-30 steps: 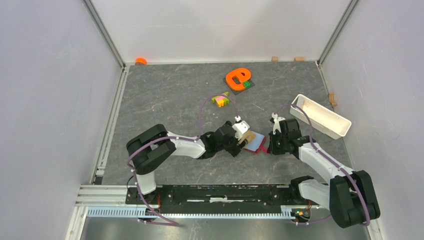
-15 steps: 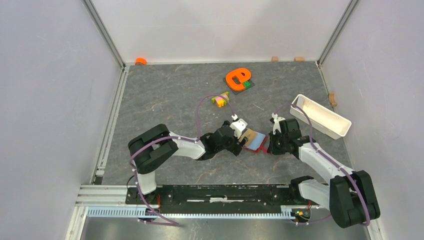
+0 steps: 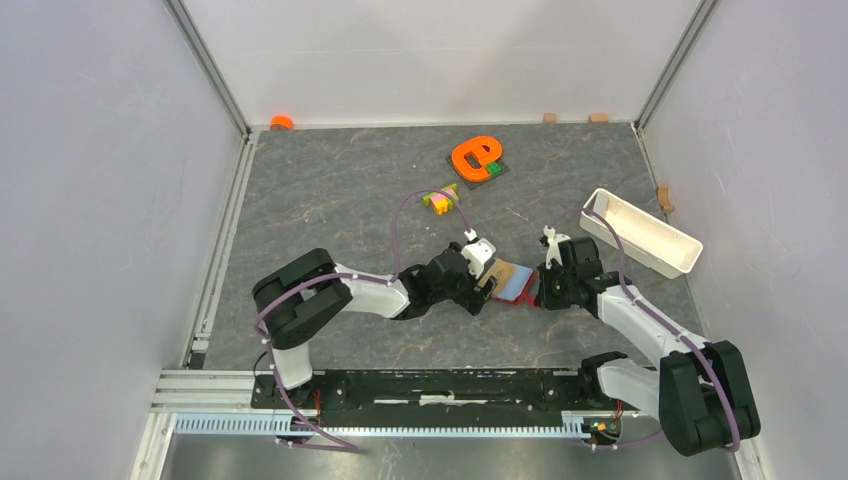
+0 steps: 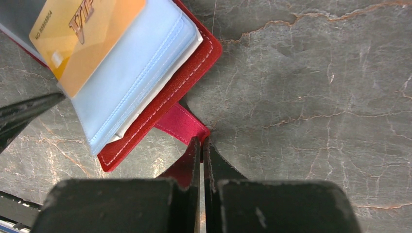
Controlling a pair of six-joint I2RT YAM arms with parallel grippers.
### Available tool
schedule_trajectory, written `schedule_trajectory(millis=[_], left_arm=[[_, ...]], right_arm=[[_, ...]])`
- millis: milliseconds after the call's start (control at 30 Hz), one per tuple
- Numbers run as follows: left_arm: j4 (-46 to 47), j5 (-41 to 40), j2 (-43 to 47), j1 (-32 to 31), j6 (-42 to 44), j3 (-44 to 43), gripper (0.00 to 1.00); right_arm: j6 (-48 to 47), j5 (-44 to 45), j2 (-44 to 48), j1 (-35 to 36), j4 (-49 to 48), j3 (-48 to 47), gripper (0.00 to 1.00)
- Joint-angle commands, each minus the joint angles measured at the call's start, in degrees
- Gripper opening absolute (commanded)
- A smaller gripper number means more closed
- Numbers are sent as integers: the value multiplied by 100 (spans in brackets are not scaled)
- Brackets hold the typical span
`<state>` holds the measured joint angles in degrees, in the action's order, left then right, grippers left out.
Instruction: Put the credit cards into the card holder
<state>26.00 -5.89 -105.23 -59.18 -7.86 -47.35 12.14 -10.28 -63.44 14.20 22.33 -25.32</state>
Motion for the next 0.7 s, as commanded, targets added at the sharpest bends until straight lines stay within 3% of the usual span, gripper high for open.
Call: schedule_trajectory(millis=[0,167,367,667], left_arm=[[-791,763,501,-20,34,-17,97],[-1275,1249,999,-19,-139,-10,99],[-1648,1304,1349,-4,-991,-301,100],[-2041,1144,809,246,-2578,-1039,100]], right_arm=[[11,129,27,-7,247,-105,0],[105,197,110,-6,333,-320,0],[127,290,261,-7,342,-370,0],[108,247,384,-5,176,-198,0]])
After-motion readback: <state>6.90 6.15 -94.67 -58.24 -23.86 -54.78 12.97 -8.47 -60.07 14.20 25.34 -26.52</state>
